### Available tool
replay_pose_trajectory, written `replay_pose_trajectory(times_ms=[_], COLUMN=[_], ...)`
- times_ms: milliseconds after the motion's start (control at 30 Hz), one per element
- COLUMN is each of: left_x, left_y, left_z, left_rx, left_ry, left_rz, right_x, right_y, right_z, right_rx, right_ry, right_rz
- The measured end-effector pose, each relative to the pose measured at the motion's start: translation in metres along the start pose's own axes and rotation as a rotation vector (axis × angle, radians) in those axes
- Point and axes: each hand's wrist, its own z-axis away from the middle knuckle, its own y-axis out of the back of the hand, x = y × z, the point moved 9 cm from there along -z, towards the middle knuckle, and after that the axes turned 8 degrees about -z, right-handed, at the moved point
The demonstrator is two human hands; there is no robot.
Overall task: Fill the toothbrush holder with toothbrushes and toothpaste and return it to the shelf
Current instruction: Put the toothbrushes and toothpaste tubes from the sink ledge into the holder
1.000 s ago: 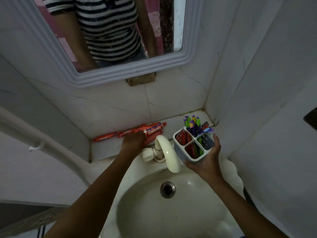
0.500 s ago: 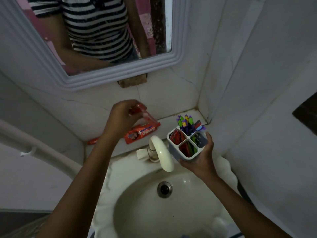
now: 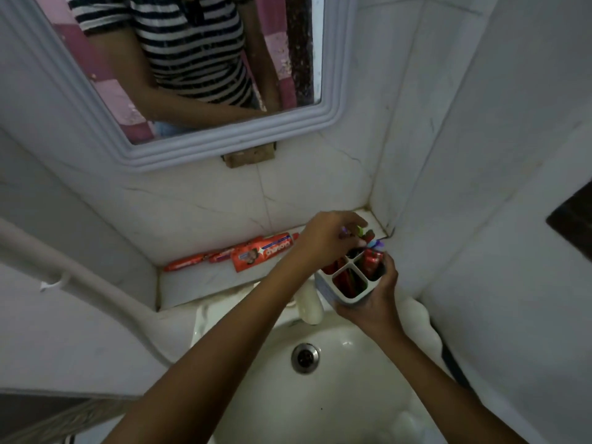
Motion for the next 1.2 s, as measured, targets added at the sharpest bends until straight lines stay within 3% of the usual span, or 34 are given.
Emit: replay_pose_trajectory(times_ms=[100,200,300,600,767,900,1067,1200], left_x=[-0.05,-0.135,-0.213,-0.233,-0.231,-0.225,-0.187,-0.104], left_y=[0.022,0.039,0.027,-0.017,-0.026,-0.028,0.011,0.082], left_z=[0.009,0.029,0.063,0.055,0.038,0.033,0.023,0.01], left_rx=[0.103,0.207,0.062,-0.123,-0.173,-0.168,0.067,0.235], left_ry=[0.12,0.369,0.615,0.45,0.445,0.581,0.521,0.237], left_rz=[0.049,-0.005,-0.238,-0.486,-0.487,-0.523,-0.358,-0.505], right_x=[-0.003,-0.001,0.004,0.003,-0.005,-0.008,-0.009,-0.003], right_y=[0.001,0.0,0.0,-0.002,-0.003,-0.001,-0.001,-0.002], right_z=[0.001,0.001,0.0,0.003,0.004,0.005,0.004,0.005], right_rx=[0.008,0.005,-0.006,-0.021,-0.003,0.013,0.01,0.021], right_ry=[0.021,-0.011,-0.027,-0.019,-0.041,-0.043,-0.018,-0.051], right_rz=[-0.01,-0.013,-0.016,0.016,-0.02,0.0,-0.004,-0.032])
